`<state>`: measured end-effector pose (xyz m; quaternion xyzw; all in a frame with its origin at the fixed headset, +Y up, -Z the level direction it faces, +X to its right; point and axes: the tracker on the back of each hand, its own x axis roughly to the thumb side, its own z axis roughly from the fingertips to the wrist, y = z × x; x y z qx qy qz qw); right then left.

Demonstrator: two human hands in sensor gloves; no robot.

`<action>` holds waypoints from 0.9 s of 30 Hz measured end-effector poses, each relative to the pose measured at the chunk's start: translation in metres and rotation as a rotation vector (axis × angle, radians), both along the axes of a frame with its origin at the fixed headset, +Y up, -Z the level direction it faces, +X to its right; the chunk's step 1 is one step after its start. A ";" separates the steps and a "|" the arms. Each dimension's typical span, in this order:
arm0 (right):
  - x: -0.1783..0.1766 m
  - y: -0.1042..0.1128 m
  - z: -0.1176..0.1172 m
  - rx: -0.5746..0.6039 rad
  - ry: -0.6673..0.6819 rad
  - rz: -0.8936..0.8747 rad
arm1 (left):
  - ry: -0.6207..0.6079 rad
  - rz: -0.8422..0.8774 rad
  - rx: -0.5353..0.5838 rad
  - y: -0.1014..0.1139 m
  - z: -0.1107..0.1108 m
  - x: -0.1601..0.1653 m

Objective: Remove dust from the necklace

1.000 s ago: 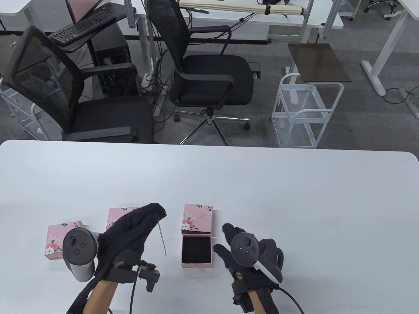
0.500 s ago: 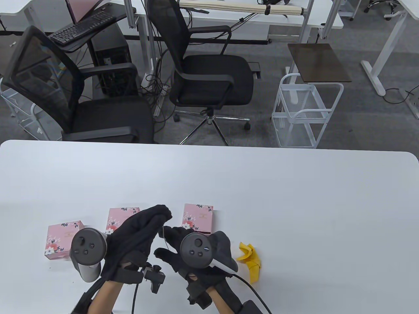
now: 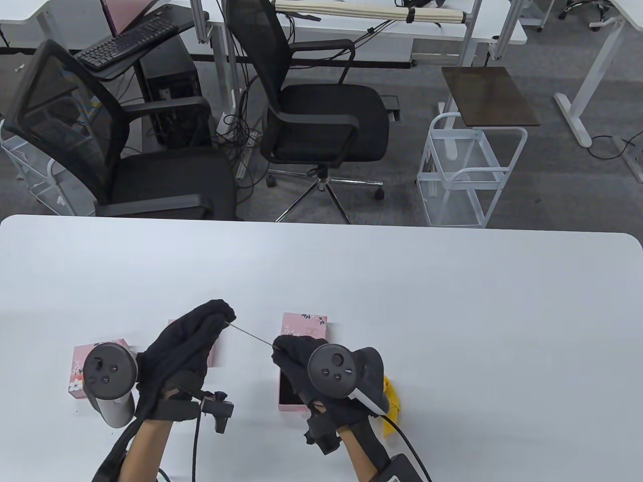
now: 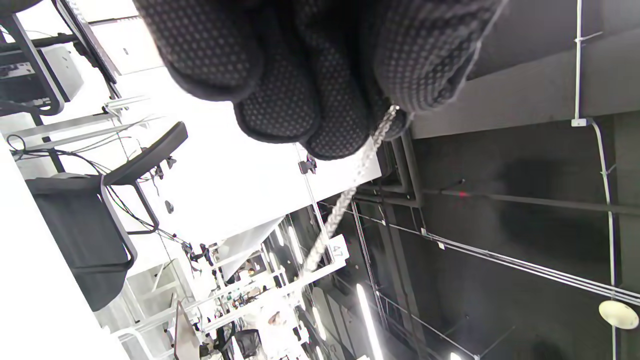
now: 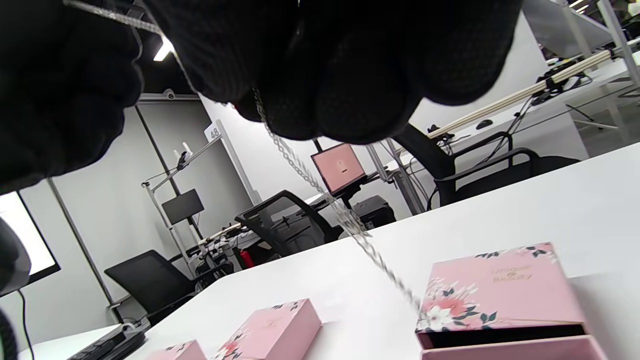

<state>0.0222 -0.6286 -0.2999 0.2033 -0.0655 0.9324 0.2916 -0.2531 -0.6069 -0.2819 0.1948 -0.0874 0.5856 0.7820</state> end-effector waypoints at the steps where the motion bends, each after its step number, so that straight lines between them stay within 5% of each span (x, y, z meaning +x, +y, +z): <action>1: 0.004 0.001 -0.001 -0.007 -0.008 -0.001 | 0.004 0.005 -0.004 0.000 -0.001 -0.002; 16: 0.033 0.002 -0.012 0.014 -0.098 -0.078 | 0.060 0.021 -0.030 -0.007 -0.007 -0.015; 27: 0.042 -0.013 -0.020 -0.010 -0.167 -0.080 | 0.026 -0.135 -0.112 -0.036 -0.021 0.020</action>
